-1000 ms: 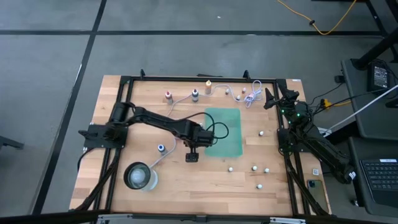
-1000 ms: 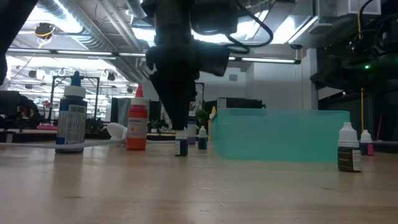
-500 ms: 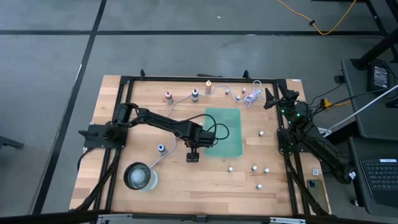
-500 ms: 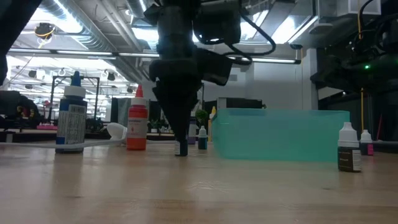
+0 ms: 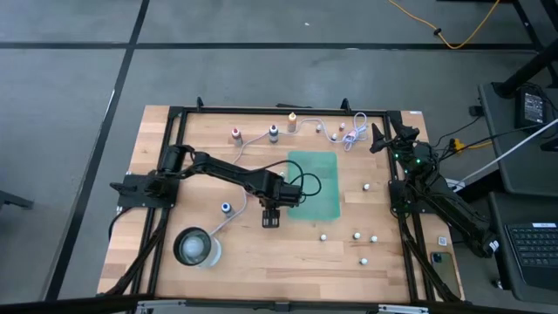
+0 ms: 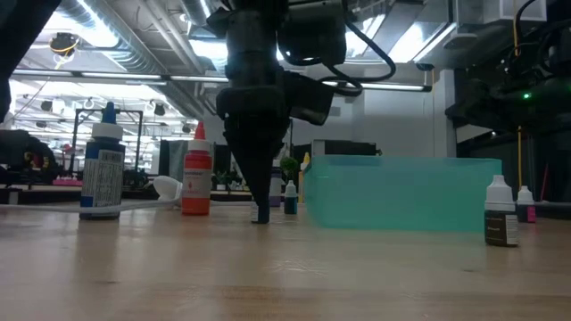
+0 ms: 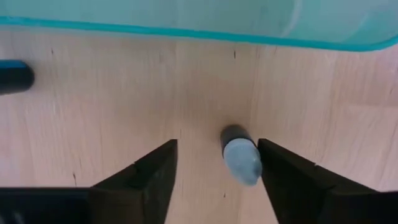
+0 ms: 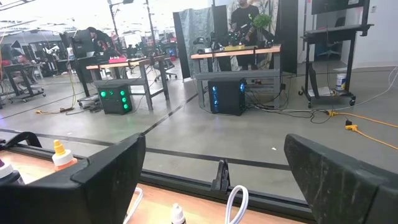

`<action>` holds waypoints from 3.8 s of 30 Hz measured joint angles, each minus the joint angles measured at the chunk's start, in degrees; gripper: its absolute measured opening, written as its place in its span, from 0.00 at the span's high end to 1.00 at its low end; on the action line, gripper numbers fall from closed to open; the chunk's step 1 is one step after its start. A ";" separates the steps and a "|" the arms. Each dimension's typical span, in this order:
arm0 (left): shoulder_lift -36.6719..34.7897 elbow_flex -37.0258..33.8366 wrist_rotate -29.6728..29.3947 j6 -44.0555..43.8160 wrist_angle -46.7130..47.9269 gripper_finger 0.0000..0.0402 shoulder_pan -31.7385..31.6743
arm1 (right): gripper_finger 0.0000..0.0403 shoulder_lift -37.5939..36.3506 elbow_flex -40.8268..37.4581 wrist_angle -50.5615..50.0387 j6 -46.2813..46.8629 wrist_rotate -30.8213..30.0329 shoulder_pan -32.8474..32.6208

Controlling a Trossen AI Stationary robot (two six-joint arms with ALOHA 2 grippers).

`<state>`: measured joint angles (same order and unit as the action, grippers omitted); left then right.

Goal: Pick & Place food coloring
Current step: Put the small violet food coloring bottle into the green bin

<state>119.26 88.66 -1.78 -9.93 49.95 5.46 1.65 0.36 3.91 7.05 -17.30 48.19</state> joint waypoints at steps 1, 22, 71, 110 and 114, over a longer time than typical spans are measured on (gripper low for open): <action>0.00 0.00 0.02 0.00 0.00 0.50 0.01 | 0.05 0.00 0.00 -0.01 0.00 -0.01 -0.01; -0.07 0.00 2.00 0.02 1.52 0.81 -0.23 | 0.05 0.00 0.00 0.00 0.01 0.00 0.00; 0.38 26.08 1.30 -1.46 16.67 0.83 -1.94 | 0.05 0.00 0.01 -0.01 0.01 -0.01 0.00; 17.08 32.23 2.86 -1.45 16.51 0.83 -0.48 | 0.05 0.00 0.00 0.02 0.01 -0.01 0.01; 17.54 32.54 2.95 -1.27 16.01 0.83 -0.08 | 0.05 0.00 0.00 -0.01 0.00 0.00 0.01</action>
<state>136.80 121.21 1.17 -11.20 65.97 5.38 1.65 0.36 3.90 7.05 -17.30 48.21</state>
